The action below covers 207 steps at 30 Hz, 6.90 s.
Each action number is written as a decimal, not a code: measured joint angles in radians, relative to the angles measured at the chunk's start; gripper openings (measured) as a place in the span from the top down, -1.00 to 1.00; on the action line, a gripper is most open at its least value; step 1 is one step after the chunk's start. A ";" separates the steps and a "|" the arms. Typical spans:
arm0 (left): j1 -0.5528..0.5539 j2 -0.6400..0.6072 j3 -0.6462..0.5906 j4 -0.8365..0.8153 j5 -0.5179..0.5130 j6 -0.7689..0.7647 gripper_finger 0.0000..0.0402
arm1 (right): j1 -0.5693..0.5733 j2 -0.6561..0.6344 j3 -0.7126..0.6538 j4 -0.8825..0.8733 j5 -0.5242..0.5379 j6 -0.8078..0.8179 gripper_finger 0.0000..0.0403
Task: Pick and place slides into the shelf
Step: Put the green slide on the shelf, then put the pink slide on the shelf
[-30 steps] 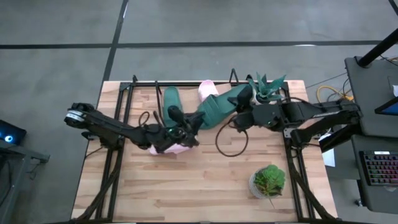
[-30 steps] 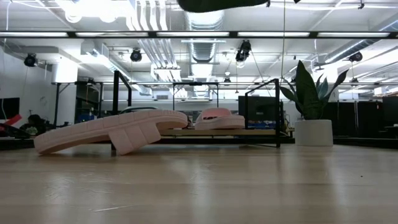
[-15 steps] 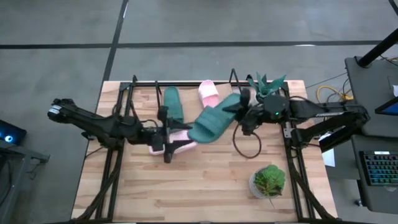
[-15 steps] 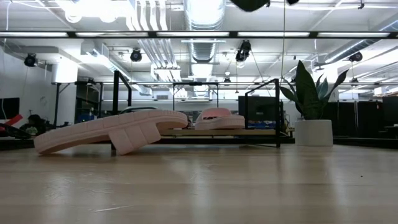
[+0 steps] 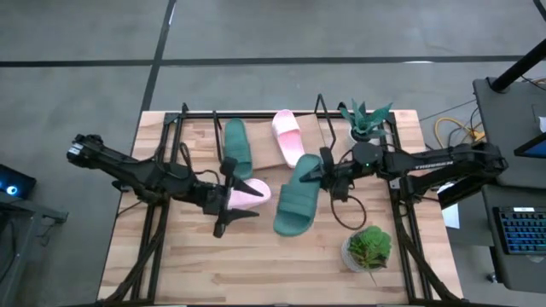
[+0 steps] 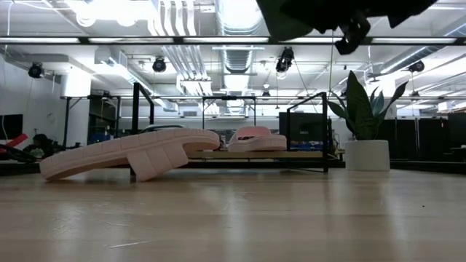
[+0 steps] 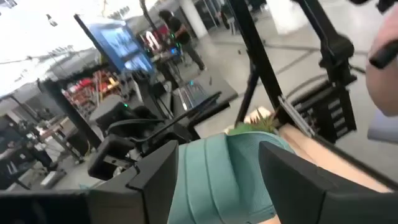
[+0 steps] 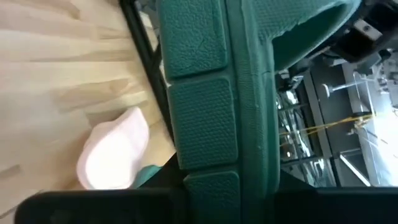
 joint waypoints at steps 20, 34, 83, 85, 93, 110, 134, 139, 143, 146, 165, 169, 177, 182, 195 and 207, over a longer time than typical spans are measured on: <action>-0.032 0.536 0.595 -0.583 -0.408 -0.006 -0.03 | -0.082 -0.001 -0.119 0.074 -0.023 0.038 0.73; -0.040 0.613 0.670 -0.660 -0.613 0.000 -0.02 | -0.099 -0.001 -0.120 0.072 -0.041 0.063 0.73; 0.111 0.626 0.590 -0.646 -0.956 -0.023 1.00 | -0.100 -0.176 -0.108 0.054 0.306 0.635 -0.09; 0.109 0.617 0.591 -0.622 -0.907 -0.021 1.00 | -0.100 -0.179 -0.108 0.043 0.298 0.624 -0.09; 0.099 0.576 0.601 -0.610 -0.840 0.003 1.00 | -0.099 -0.144 -0.105 0.007 0.292 0.611 -0.09; 0.066 0.397 0.601 -0.715 -0.834 -0.048 1.00 | -0.102 -0.139 -0.105 -0.011 0.389 0.534 -0.09; 0.230 0.658 0.472 -0.717 -1.108 -0.405 1.00 | -0.101 -0.138 -0.109 -0.019 0.517 0.621 -0.09; 0.251 0.721 0.468 -0.835 -1.097 -0.550 1.00 | -0.108 -0.138 -0.109 -0.021 0.517 0.621 -0.09; 0.274 0.737 0.468 -1.041 -1.012 -0.809 1.00 | -0.120 -0.137 -0.109 -0.024 0.518 0.620 -0.09; 0.281 0.747 0.465 -1.152 -0.970 -0.954 1.00 | -0.132 -0.137 -0.109 -0.023 0.518 0.616 -0.09; 0.356 0.923 0.471 -1.127 -1.011 -1.045 1.00 | -0.140 -0.137 -0.109 -0.025 0.517 0.620 -0.09; 0.374 0.930 0.471 -1.122 -0.990 -1.043 1.00 | -0.140 -0.137 -0.109 -0.025 0.517 0.620 -0.09; 0.388 0.929 0.471 -1.073 -0.907 -0.968 1.00 | -0.140 -0.137 -0.109 -0.025 0.517 0.620 -0.09; 0.393 0.930 0.471 -1.003 -0.817 -0.884 1.00 | -0.140 -0.137 -0.109 -0.025 0.517 0.620 -0.09; 0.430 0.902 0.512 -1.001 -0.615 -0.799 0.13 | -0.140 -0.137 -0.109 -0.026 0.517 0.620 -0.09; 0.368 0.663 0.518 -0.997 -0.360 -0.739 -0.18 | -0.140 -0.137 -0.109 -0.042 0.502 0.620 -0.09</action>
